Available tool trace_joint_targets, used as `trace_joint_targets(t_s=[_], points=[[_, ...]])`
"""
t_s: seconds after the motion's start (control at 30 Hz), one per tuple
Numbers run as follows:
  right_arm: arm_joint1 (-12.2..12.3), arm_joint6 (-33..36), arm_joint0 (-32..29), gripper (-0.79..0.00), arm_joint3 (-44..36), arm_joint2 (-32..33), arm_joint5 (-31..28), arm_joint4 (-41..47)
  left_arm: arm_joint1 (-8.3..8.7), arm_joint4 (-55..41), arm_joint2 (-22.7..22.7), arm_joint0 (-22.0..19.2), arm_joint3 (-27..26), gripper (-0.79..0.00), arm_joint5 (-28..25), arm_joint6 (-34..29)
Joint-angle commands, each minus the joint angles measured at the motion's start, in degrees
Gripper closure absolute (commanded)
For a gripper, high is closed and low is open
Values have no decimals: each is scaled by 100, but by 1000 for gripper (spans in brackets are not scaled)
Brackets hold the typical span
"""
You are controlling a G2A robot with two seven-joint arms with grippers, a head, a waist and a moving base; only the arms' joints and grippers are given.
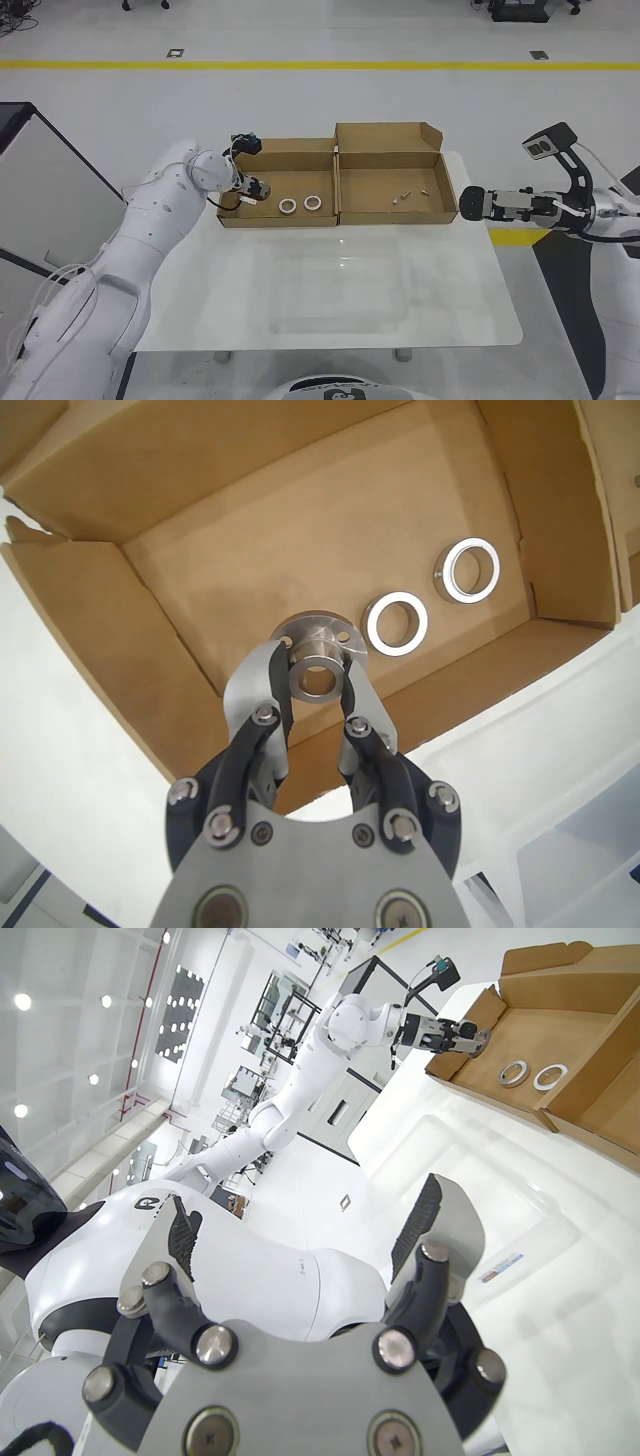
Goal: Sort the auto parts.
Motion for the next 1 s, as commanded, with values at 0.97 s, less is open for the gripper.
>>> trace_joint_targets(t_s=[0.97], points=[[0,0,0,-785,0,0,0,0,-751,277,842,-583,1876,-262,-436,278]])
